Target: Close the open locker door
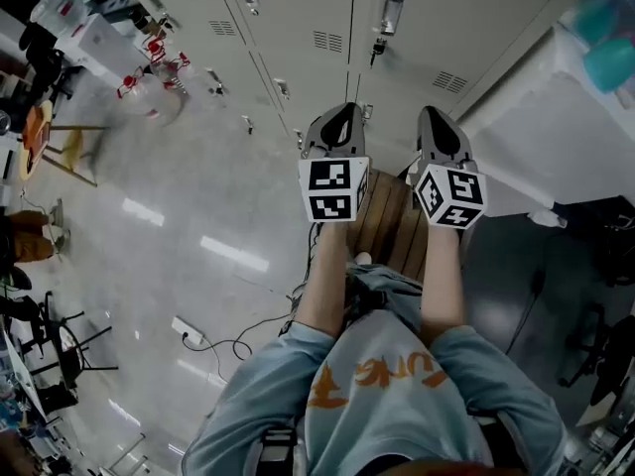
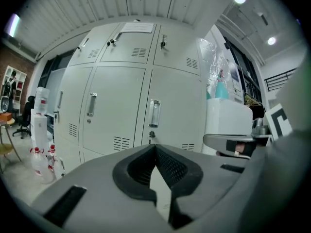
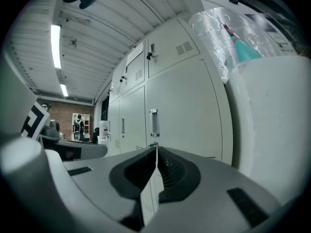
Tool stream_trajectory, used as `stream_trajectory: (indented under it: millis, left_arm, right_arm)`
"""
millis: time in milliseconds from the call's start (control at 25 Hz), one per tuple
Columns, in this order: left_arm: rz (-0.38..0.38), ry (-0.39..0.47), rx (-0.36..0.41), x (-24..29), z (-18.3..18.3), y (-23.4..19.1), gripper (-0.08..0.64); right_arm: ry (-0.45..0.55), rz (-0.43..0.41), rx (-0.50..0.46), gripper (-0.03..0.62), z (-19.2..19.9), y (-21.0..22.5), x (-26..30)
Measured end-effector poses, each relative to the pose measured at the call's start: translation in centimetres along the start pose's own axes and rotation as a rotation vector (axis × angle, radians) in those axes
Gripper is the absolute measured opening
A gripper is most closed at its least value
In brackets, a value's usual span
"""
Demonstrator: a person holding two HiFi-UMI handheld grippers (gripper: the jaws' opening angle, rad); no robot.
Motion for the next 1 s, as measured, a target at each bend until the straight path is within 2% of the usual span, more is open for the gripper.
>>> stream_trajectory:
  millis: [160, 440, 1000]
  left_arm:
    - [-0.005, 0.019, 0.050, -1.0, -1.8, 0.6, 0.021]
    - [0.022, 0.069, 0.100, -2.3, -4.4, 2.2, 0.021]
    - [0.010, 0.106, 0.117, -3.8, -4.9, 1.8, 0.021]
  right_arm:
    - [0.054, -0.011, -0.054, 0.033, -2.8, 0.0, -1.7]
    - [0.093, -0.014, -0.076, 0.032, -5.0, 0.0, -3.1]
    - [0.117, -0.014, -0.100, 0.034, -5.4, -0.8, -4.4]
Point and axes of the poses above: the fingertips, and each gripper's own axes: x forward along the fingers, y to its right, z out of its underside, the point moved 3 cm from there along -x, backward along the fingers, and after that the axes turned 7 degrees about -y, right-handed, at the moved point
